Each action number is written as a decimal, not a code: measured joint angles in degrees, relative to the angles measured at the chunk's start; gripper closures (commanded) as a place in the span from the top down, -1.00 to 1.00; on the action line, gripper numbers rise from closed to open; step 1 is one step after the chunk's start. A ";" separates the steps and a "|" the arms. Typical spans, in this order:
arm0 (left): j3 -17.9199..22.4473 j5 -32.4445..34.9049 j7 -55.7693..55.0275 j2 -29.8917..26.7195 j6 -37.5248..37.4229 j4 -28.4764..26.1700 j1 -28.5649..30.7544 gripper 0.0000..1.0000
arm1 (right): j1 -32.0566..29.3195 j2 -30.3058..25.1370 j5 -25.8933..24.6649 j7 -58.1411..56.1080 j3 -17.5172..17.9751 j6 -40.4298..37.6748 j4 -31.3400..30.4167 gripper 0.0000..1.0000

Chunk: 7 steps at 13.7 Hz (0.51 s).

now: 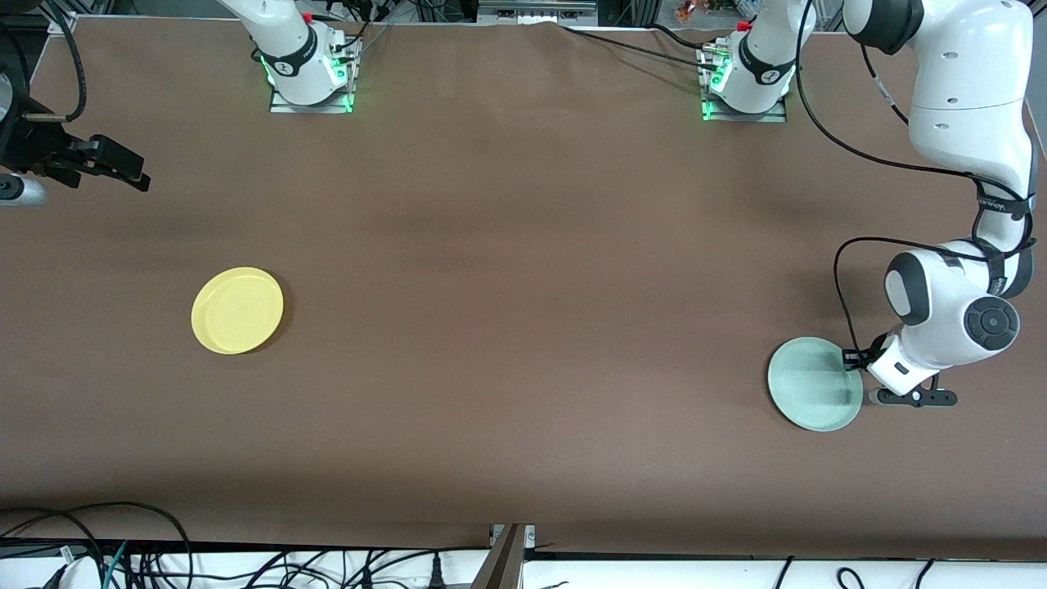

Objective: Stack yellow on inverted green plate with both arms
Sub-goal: 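Close the left gripper on the green plate's rim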

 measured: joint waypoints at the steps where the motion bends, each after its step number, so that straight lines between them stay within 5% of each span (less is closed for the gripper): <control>1: 0.00 -0.04 0.00 0.04 0.00 0.01 0.01 -0.27 | 0.00 0.00 0.00 -0.01 0.00 0.00 0.00 1.00; 7: 0.00 -0.11 -0.01 1.15 0.00 1.21 0.64 -0.26 | 0.00 0.00 0.00 -0.03 0.05 0.00 0.00 1.00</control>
